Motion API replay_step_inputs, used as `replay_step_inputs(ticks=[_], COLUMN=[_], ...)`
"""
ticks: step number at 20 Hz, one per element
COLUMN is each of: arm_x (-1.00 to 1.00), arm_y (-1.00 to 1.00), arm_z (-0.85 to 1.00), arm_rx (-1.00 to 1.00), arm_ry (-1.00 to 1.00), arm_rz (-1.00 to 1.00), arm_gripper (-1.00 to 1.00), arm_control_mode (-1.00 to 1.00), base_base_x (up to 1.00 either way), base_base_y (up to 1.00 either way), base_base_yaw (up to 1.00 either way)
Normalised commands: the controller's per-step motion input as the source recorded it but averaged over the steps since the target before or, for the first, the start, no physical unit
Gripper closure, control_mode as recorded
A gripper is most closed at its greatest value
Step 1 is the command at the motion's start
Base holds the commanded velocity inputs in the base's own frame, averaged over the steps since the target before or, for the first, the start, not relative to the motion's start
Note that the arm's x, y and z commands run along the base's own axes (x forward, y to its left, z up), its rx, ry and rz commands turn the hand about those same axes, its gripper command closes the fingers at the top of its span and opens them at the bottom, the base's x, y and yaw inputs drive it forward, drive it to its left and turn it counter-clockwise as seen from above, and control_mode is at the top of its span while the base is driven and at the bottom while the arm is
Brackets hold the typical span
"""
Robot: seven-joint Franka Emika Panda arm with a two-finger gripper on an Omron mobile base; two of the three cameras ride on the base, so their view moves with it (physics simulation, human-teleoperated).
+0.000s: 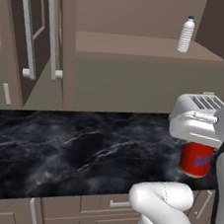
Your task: Sort all alcoholic drinks to one cabinet, and non-alcoholic drinks to the other.
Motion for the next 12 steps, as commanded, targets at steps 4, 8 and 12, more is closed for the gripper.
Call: replay_step_inputs(ticks=[4, 8, 12], arm_x=[0.11, 0.02, 0.24], arm_y=[-0.03, -0.08, -0.1], arm_z=[0.68, 0.84, 0.82], arm_rx=[0.0, 0.0, 0.0], arm_ry=[-0.22, -0.32, -0.31], arm_rz=[0.0, 0.0, 0.03], arm_gripper=[1.0, 1.0, 1.0], arm_control_mode=[-1.0, -1.0, -1.0], base_base_x=[0.0, 0.0, 0.0], base_base_y=[0.0, 0.0, 0.0], base_base_yaw=[0.0, 0.0, 0.0])
